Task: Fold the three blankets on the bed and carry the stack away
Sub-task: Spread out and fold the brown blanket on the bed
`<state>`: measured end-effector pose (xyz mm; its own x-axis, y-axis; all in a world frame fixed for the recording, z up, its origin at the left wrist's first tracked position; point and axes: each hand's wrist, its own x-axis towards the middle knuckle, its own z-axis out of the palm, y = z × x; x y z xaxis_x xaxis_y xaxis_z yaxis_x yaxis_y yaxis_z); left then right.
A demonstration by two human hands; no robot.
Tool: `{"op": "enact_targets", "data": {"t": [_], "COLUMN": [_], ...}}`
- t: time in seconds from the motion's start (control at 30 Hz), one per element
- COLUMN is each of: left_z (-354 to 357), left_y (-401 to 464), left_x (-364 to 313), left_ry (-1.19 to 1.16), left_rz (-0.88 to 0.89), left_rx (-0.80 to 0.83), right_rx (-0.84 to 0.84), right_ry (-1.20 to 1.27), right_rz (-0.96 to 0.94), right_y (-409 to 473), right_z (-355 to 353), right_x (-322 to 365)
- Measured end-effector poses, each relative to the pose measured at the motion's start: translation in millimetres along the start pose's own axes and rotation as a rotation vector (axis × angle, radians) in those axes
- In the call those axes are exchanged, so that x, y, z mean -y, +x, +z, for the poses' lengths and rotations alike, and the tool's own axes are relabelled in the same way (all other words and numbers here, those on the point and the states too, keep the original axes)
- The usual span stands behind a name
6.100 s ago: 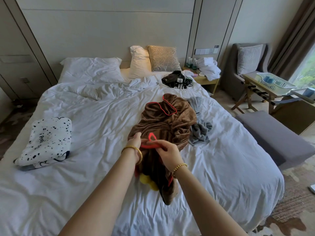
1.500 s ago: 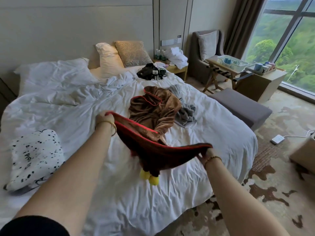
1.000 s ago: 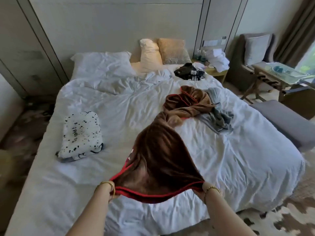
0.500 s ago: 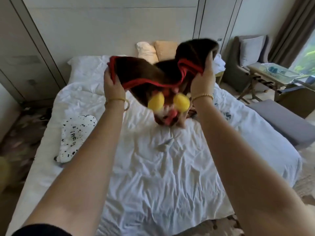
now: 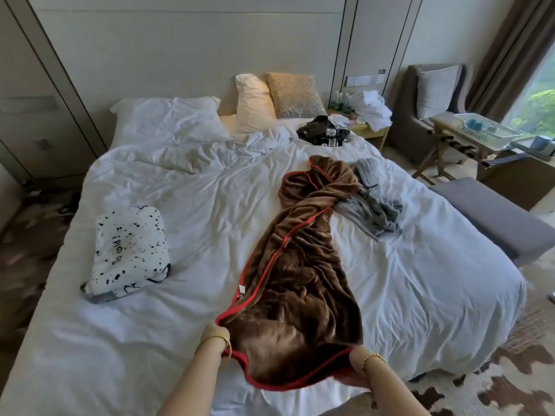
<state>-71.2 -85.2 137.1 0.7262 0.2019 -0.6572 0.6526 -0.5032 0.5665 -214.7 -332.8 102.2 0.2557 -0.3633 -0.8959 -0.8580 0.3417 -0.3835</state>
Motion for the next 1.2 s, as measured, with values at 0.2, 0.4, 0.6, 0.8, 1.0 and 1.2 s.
{"op": "enact_targets", "data": {"t": [0.2, 0.4, 0.6, 0.8, 1.0, 1.2], "left_z": [2.3, 6.4, 2.9, 2.1, 2.7, 6.2], "left_y": [-4.4, -9.3, -5.3, -10.3, -9.4, 6.6], "left_x": [-50.1, -96.7, -99.5, -87.2, -84.8, -72.2], "left_ry": [-0.194, -0.062, -0.361, -0.502, -0.07, 0.089], "left_rz": [0.002, 0.177, 0.111, -0.024, 0.038, 0.06], "left_rx": [0.091, 0.027, -0.086, -0.08, 0.365, 0.039], "right_rx": [0.006, 0.127, 0.448, 0.214, 0.108, 0.028], "right_ry": [0.697, 0.898, 0.577, 0.392, -0.063, 0.738], "right_rz": [-0.183, -0.339, -0.391, -0.083, 0.038, -0.182], "right_y": [-10.2, -47.9, -94.6, -60.8, -17.6, -13.9], "right_z": [-2.4, -7.2, -28.2, -55.5, -56.1, -42.3], "right_x": [47.9, 97.1, 95.1, 59.1, -6.1, 27.5]}}
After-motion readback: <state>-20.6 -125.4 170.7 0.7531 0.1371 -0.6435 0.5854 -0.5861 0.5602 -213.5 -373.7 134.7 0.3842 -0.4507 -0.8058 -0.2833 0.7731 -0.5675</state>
